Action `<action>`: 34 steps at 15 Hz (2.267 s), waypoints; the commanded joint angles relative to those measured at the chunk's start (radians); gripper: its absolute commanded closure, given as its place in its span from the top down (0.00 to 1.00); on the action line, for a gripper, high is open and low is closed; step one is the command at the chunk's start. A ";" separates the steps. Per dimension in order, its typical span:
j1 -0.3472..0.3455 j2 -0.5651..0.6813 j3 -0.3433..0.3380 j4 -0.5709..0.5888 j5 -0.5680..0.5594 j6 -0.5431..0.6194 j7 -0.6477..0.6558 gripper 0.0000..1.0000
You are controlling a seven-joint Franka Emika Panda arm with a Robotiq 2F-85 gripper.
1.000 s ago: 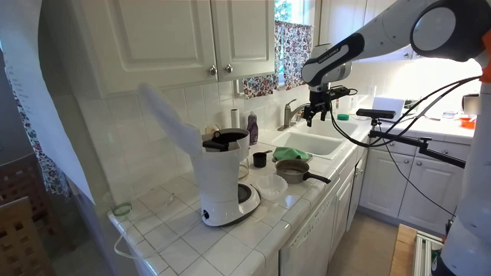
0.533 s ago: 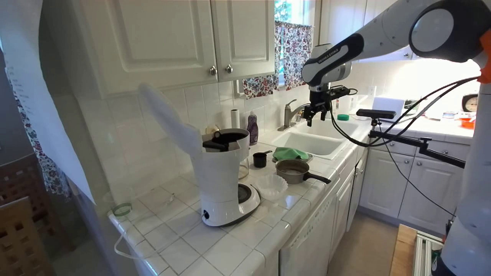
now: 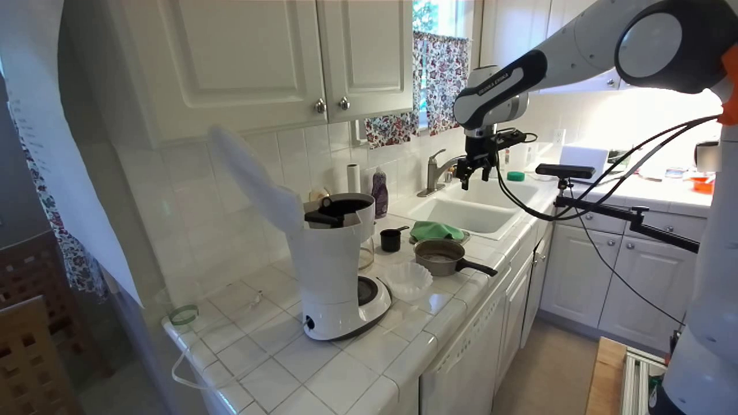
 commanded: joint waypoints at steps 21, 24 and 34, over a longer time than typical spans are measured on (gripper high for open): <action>-0.231 0.454 0.163 0.476 0.309 -0.049 -0.181 1.00; -0.224 0.523 0.162 0.563 0.284 -0.128 -0.133 1.00; -0.196 0.712 0.158 0.764 0.215 -0.225 0.004 1.00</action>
